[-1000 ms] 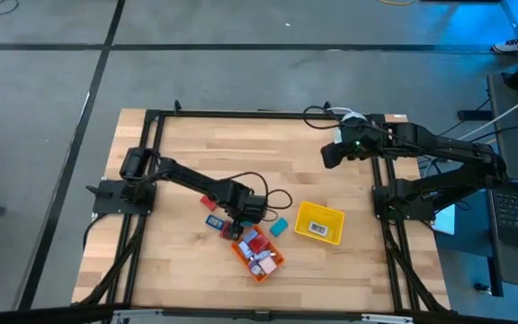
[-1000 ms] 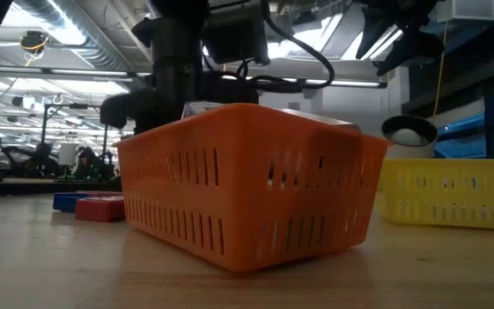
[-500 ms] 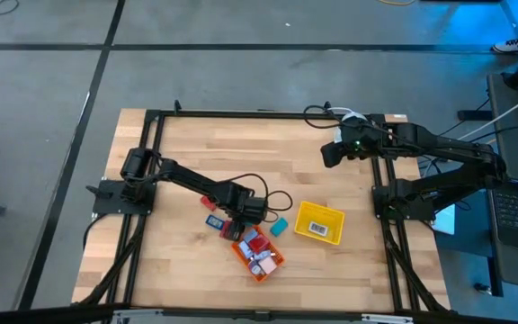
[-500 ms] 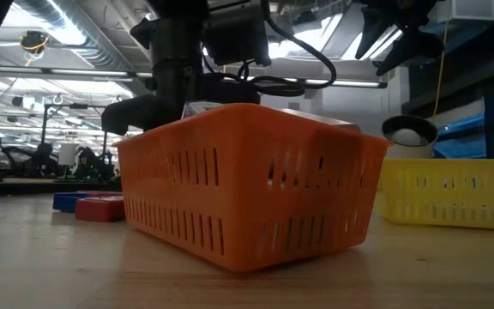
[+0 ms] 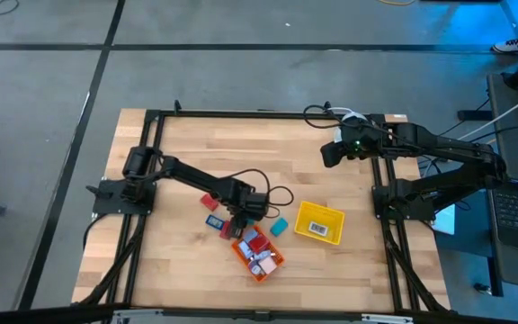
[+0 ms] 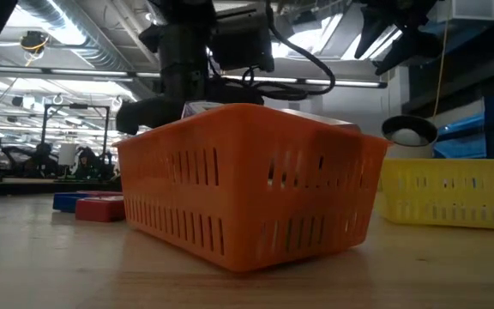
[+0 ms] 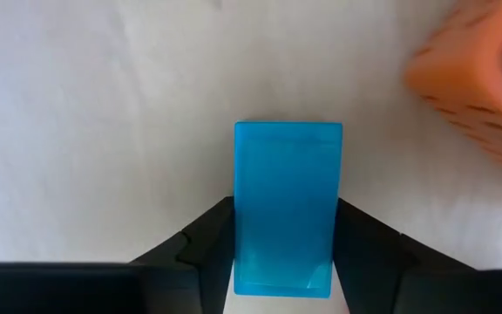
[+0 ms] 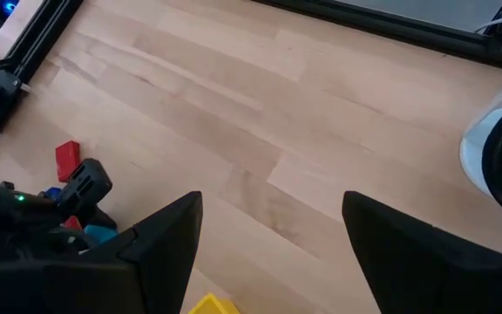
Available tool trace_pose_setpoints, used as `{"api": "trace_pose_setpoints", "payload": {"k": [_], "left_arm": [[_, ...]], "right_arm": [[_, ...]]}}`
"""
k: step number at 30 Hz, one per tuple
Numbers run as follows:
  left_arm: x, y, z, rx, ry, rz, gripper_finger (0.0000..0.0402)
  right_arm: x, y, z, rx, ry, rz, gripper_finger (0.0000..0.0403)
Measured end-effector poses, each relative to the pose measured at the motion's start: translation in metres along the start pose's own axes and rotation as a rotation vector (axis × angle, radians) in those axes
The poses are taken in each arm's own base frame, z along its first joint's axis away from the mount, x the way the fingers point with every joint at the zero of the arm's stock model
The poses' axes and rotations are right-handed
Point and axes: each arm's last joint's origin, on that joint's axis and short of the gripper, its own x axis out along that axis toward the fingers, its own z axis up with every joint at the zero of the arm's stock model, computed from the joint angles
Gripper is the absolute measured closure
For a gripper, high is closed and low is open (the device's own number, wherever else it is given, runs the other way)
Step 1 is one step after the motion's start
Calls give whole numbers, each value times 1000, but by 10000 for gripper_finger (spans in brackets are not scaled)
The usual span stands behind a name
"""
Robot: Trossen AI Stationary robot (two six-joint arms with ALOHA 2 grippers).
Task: Pick & Place Office items
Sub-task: Put the left light blue digital clock into the yellow bin
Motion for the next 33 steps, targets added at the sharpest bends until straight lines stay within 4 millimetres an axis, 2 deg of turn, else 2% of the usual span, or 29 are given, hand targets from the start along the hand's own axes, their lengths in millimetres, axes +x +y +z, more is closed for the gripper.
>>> {"api": "trace_pose_setpoints", "payload": {"k": [7,14,19,23,27,30,33], "left_arm": [[-10,18,7,-34,2,30,247],[-33,66,21,-136,-83,95,245],[-53,89,32,-157,-191,72,246],[-62,96,40,-162,-266,47,247],[-75,94,53,-141,-361,22,246],[-82,86,62,-112,-420,3,247],[-93,76,73,-76,-481,-12,247]], "right_arm": [[0,0,1,-2,-12,-3,119],[1,-1,4,-8,-40,-6,119],[-6,1,20,-55,-244,-50,119],[-32,6,54,-36,-498,-53,119],[-71,1,85,-29,-684,-97,119],[-98,-7,100,-28,-761,-137,119],[-122,-15,107,-51,-792,-204,119]]}}
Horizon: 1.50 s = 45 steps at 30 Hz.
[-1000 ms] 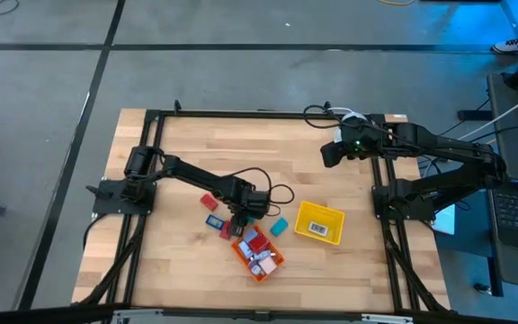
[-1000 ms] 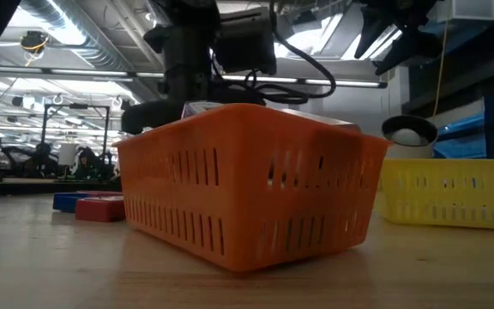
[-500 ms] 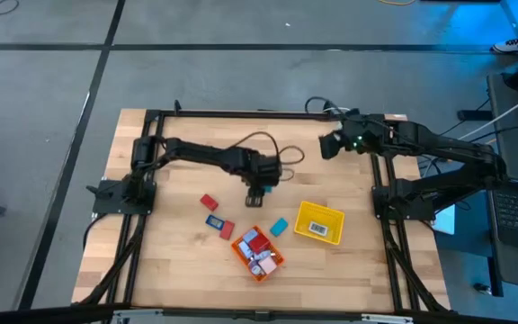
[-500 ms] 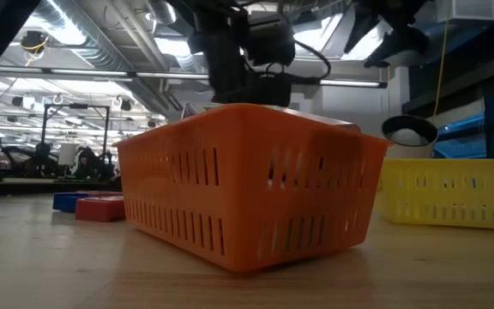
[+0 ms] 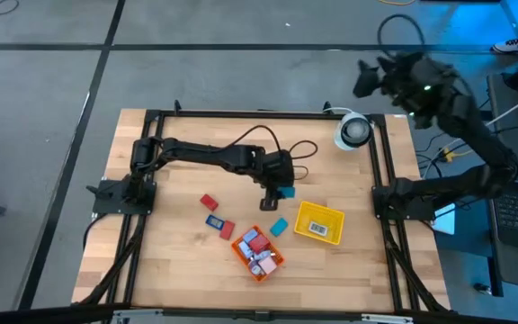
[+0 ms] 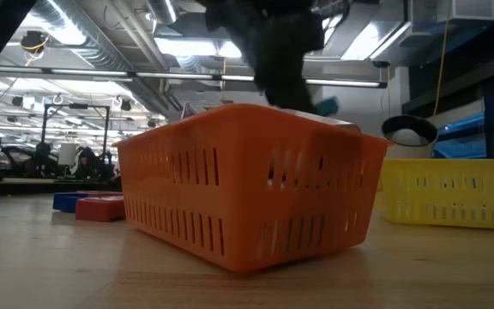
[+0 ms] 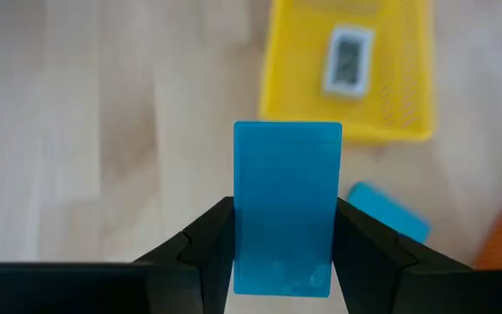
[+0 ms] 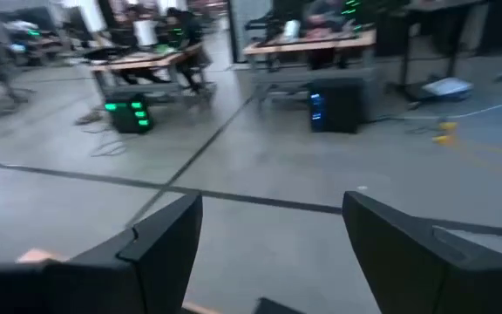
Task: Pick & Place Office items
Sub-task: Put the left light blue digital clock into the yellow bin, then put the top red digital clock into the yellow bin
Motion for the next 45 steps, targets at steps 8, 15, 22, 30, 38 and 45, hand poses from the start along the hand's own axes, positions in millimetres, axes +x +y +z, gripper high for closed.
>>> {"api": "trace_pose_setpoints", "payload": {"k": [8,15,22,30,38,45], "left_arm": [[3,-18,22,49,-151,-6,247],[36,-39,28,81,-144,-59,247],[77,-47,54,105,-169,-119,247],[103,-42,44,84,-2,-119,203],[96,-41,50,92,-44,-163,139],[38,-28,71,137,-47,-27,133]], "right_arm": [[-25,-31,10,-37,58,-127,119],[-44,-48,8,28,59,-152,119],[-47,-49,7,50,66,-150,119],[-44,-47,6,47,85,-129,119],[-44,-47,6,47,85,-129,119],[-43,-46,6,44,89,-128,119]]}}
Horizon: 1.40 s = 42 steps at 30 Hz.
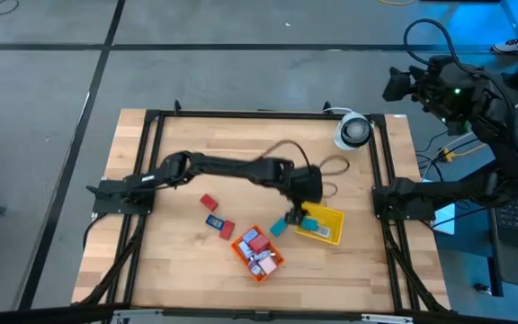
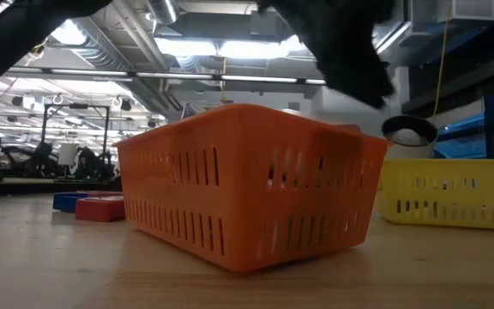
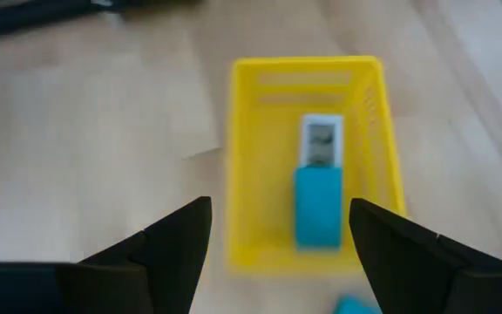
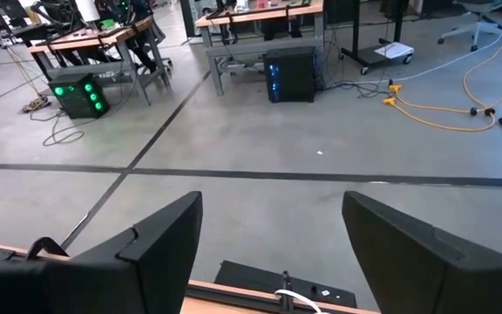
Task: Pick & Place Office items
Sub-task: Put the top red digital clock into the yellow bin
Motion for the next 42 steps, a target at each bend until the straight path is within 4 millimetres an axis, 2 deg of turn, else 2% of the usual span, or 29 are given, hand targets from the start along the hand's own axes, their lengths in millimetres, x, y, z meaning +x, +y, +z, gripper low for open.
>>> {"api": "trace_pose_setpoints", "payload": {"k": [2,4,8,10,15,20,24,29,34,39,42], "left_arm": [[-23,6,-1,16,55,13,133],[-36,10,-14,33,190,-11,132],[-40,12,-47,16,413,-80,131],[-41,10,-62,-18,472,-125,132],[-50,-6,-106,-40,601,-166,133],[-79,-27,-144,-47,637,-151,133],[-101,-41,-165,20,592,-82,133],[-104,-62,-193,191,609,-23,133],[-95,-71,-224,252,706,-29,135],[-89,-68,-239,235,699,-30,135],[-87,-63,-238,219,669,-18,135]], "right_arm": [[1,1,0,-2,3,0,119],[2,2,0,-5,7,4,119],[2,2,-1,-9,16,20,119],[2,2,-1,-14,17,22,119],[2,2,-3,-53,32,16,119],[2,0,-5,-72,53,6,119],[2,0,-5,-71,53,6,119],[6,4,-6,-69,71,22,119],[12,10,-8,-71,98,39,119],[20,16,-9,-80,118,33,119],[23,18,-10,-85,125,30,119]]}}
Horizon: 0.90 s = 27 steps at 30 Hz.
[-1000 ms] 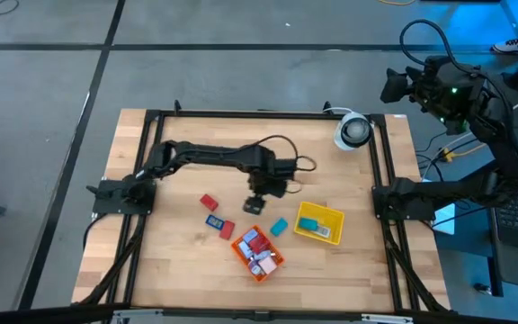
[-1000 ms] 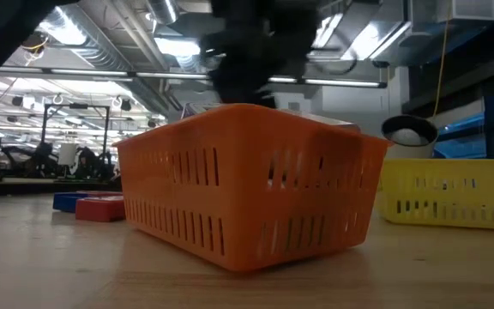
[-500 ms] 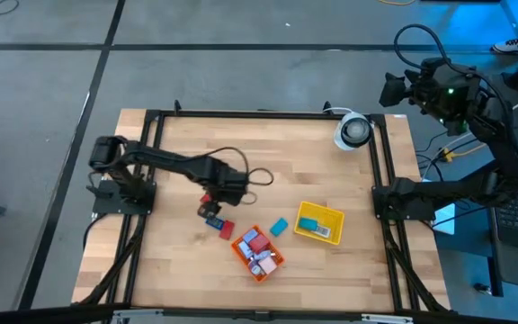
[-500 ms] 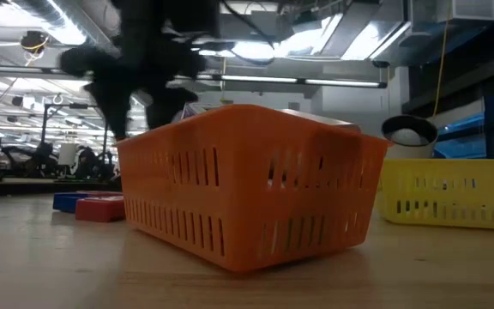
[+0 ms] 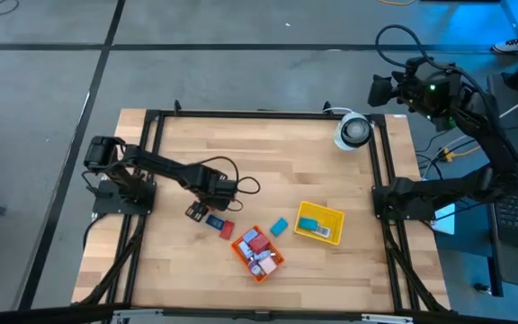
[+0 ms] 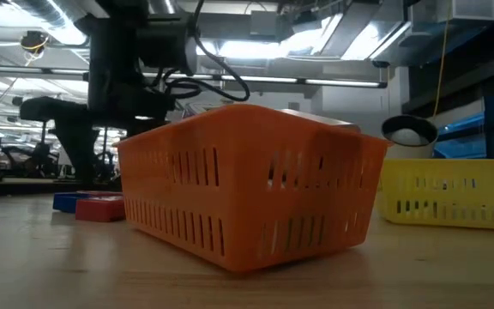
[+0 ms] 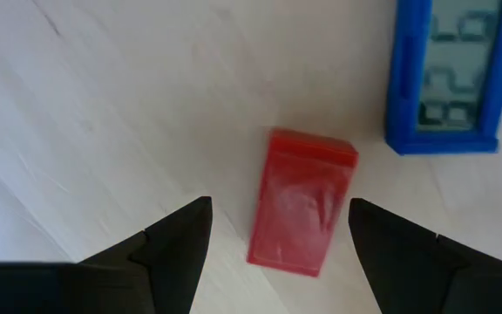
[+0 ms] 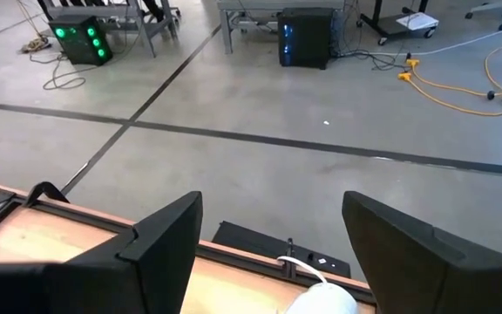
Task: Pick & Place Office items
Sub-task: Put the top red digital clock into the yellow bin
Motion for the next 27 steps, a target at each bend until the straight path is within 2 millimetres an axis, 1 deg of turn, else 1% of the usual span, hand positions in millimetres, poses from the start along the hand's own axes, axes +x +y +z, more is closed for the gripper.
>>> {"api": "trace_pose_setpoints", "payload": {"k": [4,9,13,19,24,27], "left_arm": [[3,3,-3,-7,-6,-5,135],[11,0,-8,-15,-7,-37,136],[13,-3,-7,-12,-16,-33,139],[16,-2,-3,-33,-67,-17,148],[28,-9,-13,-65,-58,-56,158],[30,-10,-16,-77,-50,-60,162]], "right_arm": [[1,1,0,-3,3,-2,119],[1,1,0,-3,3,-2,119],[1,1,0,-14,3,-2,119],[1,1,0,-18,3,-2,119],[1,1,0,-18,3,-2,119],[1,1,0,-19,4,-3,119]]}}
